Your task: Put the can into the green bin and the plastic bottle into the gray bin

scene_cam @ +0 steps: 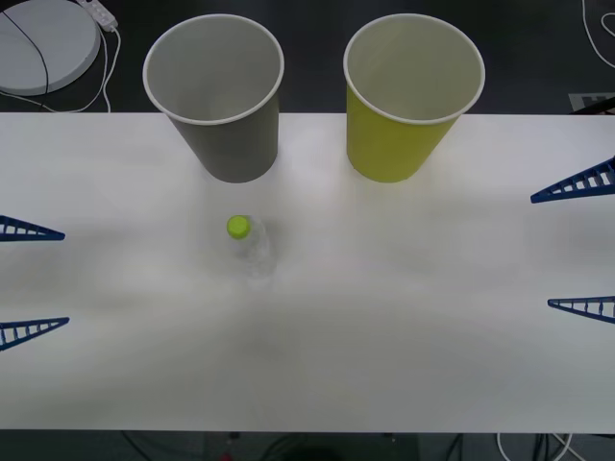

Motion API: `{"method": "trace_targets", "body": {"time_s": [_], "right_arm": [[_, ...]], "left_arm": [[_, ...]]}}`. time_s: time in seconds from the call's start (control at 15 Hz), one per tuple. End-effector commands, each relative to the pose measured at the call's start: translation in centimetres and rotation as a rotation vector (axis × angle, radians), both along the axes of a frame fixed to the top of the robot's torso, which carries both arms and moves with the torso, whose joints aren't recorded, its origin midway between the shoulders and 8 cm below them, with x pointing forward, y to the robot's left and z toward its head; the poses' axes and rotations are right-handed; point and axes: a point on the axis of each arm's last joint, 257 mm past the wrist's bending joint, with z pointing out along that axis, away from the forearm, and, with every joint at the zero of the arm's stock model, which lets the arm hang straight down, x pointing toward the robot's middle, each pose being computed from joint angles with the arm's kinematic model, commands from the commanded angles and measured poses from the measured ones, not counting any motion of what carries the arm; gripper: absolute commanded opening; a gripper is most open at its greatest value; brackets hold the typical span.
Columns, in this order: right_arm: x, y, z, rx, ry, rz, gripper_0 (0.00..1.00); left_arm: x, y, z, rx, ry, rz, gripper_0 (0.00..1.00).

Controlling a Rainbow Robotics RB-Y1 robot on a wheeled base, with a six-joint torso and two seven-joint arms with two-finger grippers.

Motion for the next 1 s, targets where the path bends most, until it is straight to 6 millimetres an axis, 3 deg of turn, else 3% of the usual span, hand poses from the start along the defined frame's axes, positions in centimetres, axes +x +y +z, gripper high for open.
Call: {"method": "trace_targets", "body": {"time_s": [0.07, 1.0], "right_arm": [[0.0, 0.0, 0.0, 0.000, 0.000, 0.000, 1.00], [0.0, 0.0, 0.0, 0.000, 0.000, 0.000, 1.00]], "left_arm": [[0.3, -0.5, -0.9, -0.018, -0.009, 0.013, 1.00], [3.5, -5.4, -5.4, -0.136, -0.082, 0.106, 1.00]]}}
